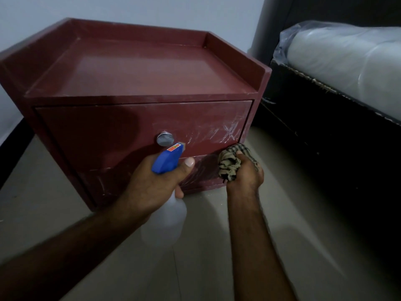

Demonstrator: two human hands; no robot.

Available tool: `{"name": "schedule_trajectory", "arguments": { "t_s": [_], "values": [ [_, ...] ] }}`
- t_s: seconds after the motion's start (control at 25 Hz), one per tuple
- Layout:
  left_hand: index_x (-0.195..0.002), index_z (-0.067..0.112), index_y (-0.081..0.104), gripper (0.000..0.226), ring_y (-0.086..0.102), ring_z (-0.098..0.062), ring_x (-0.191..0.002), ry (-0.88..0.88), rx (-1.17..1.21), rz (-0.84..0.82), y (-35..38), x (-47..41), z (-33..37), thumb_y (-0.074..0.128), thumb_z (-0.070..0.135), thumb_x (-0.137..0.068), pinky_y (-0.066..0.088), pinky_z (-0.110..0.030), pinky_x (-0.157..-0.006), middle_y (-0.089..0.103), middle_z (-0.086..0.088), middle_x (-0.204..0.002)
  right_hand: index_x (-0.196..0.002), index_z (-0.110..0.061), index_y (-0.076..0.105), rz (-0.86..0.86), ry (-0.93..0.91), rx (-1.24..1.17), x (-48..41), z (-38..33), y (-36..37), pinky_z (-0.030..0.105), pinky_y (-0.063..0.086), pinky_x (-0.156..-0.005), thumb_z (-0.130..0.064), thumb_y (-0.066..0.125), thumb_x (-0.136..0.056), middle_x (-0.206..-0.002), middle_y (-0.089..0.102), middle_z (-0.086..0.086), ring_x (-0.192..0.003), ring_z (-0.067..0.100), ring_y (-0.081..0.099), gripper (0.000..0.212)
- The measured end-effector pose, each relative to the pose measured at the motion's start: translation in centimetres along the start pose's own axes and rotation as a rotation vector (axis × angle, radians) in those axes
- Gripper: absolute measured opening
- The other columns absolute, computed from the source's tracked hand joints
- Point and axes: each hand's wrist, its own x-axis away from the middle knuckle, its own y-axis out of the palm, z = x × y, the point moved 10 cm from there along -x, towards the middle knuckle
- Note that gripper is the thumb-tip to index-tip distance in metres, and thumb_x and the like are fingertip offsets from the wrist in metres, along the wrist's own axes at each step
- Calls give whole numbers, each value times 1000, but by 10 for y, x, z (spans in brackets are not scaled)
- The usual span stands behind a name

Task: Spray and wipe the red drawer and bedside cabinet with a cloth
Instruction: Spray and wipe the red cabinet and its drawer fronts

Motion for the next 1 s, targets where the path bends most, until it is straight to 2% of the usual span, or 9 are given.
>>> {"name": "schedule_trajectory", "arguments": {
  "t_s": [0.12, 0.2, 0.28, 0.36, 0.48, 0.56, 0.76, 0.92, 1.0],
  "values": [
    [-80, -1, 64, 55, 65, -34, -62, 30, -34, -12, 4, -1, 7, 68, 53, -91, 54, -38, -72, 68, -16, -59, -138, 3, 58, 2, 8, 2, -1, 2, -1, 55, 64, -80, 9, 75, -83, -117, 71, 26, -96, 41, 76, 58],
    [-74, 5, 64, 53, 61, -18, -54, 57, -71, -14, 5, 0, 13, 66, 55, -90, 49, -22, -63, 68, -13, -58, -137, 3, 58, -10, 15, 1, -2, 4, 0, 57, 63, -82, 8, 73, -83, -118, 70, 29, -99, 44, 74, 56],
    [-72, 13, 65, 45, 61, -15, -52, 91, -85, -35, 8, 2, 19, 65, 54, -92, 46, -13, -57, 68, -13, -57, -135, 3, 59, -9, 10, -2, -2, 3, -1, 56, 63, -82, 9, 73, -83, -118, 71, 28, -99, 44, 75, 54],
    [-74, 11, 65, 45, 64, -20, -53, 116, -82, -65, 13, 3, 24, 64, 52, -93, 47, -13, -59, 67, -13, -57, -136, 2, 59, 1, 7, 4, -4, 2, -2, 52, 65, -78, 8, 74, -83, -116, 72, 25, -95, 40, 76, 56],
    [-64, 13, 63, 48, 58, -9, -46, 136, -115, -78, 20, 2, 27, 65, 52, -93, 44, -10, -54, 66, -9, -52, -135, 1, 60, 9, 6, 11, -4, 1, -3, 52, 65, -79, 6, 75, -82, -113, 73, 24, -92, 38, 77, 55],
    [-69, 10, 67, 48, 57, -5, -44, 141, -156, -74, 23, 1, 29, 65, 52, -92, 43, -8, -53, 65, -7, -50, -132, 1, 62, 14, 0, 17, -4, 1, -4, 54, 65, -79, 6, 76, -82, -110, 74, 23, -90, 38, 77, 52],
    [-73, 6, 63, 49, 65, -18, -50, 137, -122, -69, 26, -2, 32, 66, 51, -92, 48, -13, -57, 67, -12, -54, -136, -2, 60, 24, 5, 29, -6, 4, -6, 50, 66, -75, 4, 77, -80, -112, 75, 21, -88, 35, 78, 59],
    [-72, 7, 62, 52, 61, -12, -48, 117, -126, -97, 26, 1, 26, 63, 55, -92, 47, -12, -55, 67, -13, -56, -137, -4, 59, 61, -18, 63, -6, 2, -10, 51, 66, -73, 5, 78, -79, -113, 74, 22, -88, 36, 77, 61],
    [-80, 9, 66, 51, 64, -16, -53, 97, -125, -106, 26, 2, 21, 62, 58, -92, 49, -15, -62, 68, -12, -57, -134, -7, 60, 79, -28, 85, -6, 0, -8, 51, 66, -72, 5, 78, -77, -110, 74, 19, -86, 34, 78, 61]
  ]
}}
